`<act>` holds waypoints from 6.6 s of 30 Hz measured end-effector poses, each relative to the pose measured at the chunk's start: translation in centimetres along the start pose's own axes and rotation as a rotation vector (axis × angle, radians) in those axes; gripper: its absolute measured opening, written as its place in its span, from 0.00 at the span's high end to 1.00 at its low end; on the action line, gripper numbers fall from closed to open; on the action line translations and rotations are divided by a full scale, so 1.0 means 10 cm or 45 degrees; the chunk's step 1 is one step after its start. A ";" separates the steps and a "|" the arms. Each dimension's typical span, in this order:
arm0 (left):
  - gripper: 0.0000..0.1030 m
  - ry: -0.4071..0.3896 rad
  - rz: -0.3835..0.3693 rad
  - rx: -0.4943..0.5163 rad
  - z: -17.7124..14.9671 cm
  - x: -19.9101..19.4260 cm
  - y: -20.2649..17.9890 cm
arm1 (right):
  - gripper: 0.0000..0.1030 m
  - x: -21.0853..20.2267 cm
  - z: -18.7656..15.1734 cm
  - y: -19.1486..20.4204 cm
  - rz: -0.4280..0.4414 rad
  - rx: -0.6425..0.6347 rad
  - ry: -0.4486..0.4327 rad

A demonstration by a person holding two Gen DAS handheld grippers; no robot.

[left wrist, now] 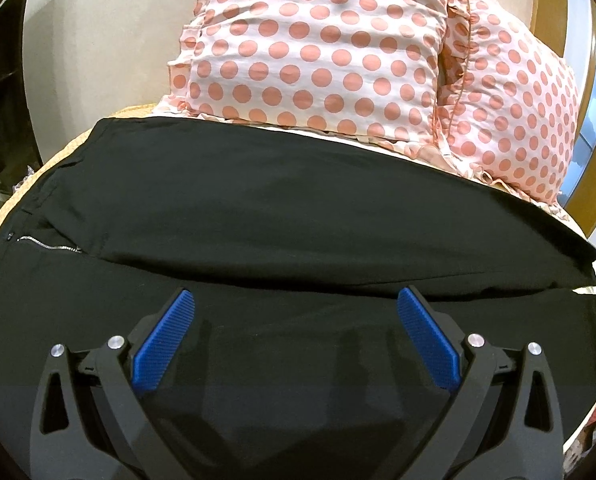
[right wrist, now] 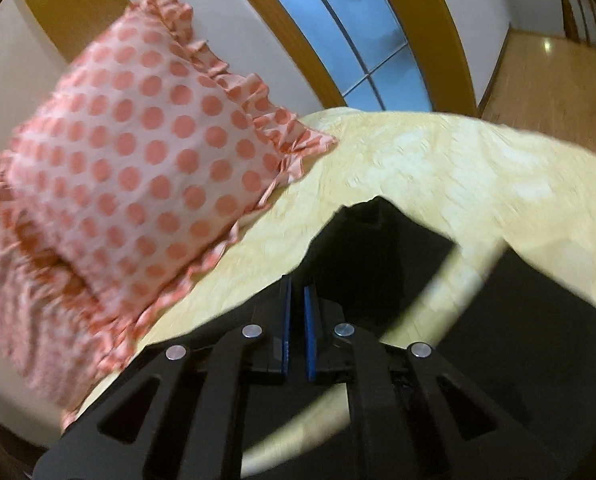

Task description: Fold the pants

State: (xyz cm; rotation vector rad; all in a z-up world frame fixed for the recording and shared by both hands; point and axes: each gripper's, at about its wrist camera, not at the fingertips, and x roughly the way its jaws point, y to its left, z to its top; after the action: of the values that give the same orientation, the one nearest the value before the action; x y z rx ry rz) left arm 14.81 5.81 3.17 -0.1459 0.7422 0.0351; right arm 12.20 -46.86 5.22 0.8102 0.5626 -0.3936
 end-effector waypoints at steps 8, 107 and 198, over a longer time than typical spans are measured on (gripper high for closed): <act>0.02 0.010 0.022 0.038 0.01 0.02 -0.04 | 0.93 0.12 -0.15 -0.49 0.071 0.241 0.138; 0.39 -0.104 0.154 -0.690 -0.90 -1.38 1.84 | 0.95 -0.90 -0.49 -1.57 0.259 0.353 -0.043; 0.39 -0.385 0.411 -0.790 -0.91 -1.91 2.48 | 0.63 -1.08 -0.45 -1.86 -0.015 0.265 -0.176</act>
State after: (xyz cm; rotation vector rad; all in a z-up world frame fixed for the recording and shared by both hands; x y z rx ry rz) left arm -7.42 29.44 6.53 -0.5975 0.4259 0.5861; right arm -7.56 -53.86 -1.24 0.9714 0.4015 -0.5210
